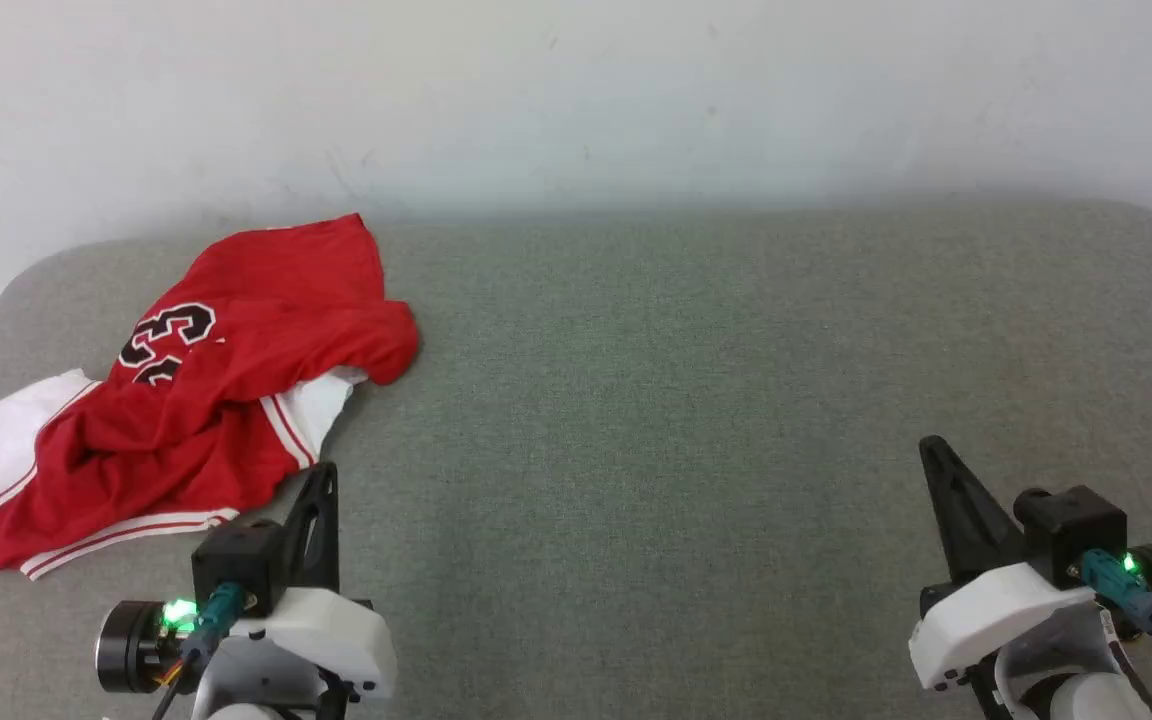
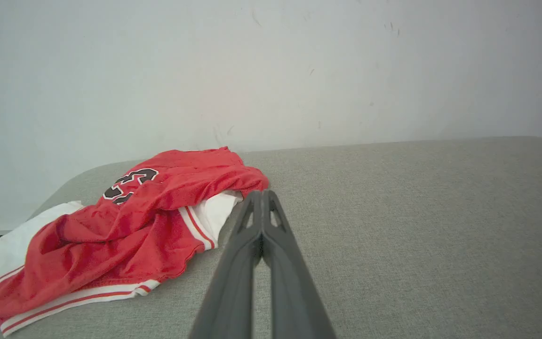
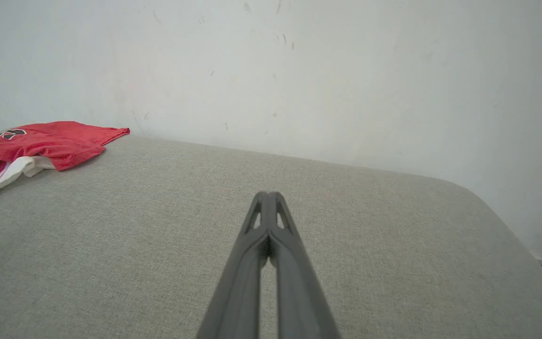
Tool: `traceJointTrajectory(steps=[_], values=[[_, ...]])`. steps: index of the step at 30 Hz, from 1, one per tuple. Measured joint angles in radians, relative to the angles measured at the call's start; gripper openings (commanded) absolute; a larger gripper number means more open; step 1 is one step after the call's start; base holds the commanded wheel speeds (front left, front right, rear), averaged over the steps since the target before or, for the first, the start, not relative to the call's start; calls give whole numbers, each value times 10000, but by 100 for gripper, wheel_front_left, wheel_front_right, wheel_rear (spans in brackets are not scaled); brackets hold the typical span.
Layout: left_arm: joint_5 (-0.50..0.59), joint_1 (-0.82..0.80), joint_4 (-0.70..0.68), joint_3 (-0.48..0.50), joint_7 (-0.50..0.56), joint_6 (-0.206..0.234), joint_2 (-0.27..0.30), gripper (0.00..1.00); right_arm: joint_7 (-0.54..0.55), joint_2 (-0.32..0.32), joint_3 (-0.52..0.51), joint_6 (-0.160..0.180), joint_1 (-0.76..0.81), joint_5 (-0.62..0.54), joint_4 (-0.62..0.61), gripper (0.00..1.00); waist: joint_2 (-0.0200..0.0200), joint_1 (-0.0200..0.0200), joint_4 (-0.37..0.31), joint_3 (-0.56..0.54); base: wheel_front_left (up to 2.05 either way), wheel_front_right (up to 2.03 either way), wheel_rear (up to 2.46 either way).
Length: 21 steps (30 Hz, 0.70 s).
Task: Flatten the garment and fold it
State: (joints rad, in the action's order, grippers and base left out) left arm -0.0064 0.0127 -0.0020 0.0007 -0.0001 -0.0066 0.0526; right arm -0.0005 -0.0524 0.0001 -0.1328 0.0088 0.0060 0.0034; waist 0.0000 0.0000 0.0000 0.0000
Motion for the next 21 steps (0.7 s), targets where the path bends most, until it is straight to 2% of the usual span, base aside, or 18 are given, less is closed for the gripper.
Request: traceJointTrajectory(steps=[21], values=[[0, 0, 0, -2, 0, 0, 0, 0, 0, 0, 0, 0, 0, 0, 0, 0, 0, 0, 0, 0, 0, 0, 0]])
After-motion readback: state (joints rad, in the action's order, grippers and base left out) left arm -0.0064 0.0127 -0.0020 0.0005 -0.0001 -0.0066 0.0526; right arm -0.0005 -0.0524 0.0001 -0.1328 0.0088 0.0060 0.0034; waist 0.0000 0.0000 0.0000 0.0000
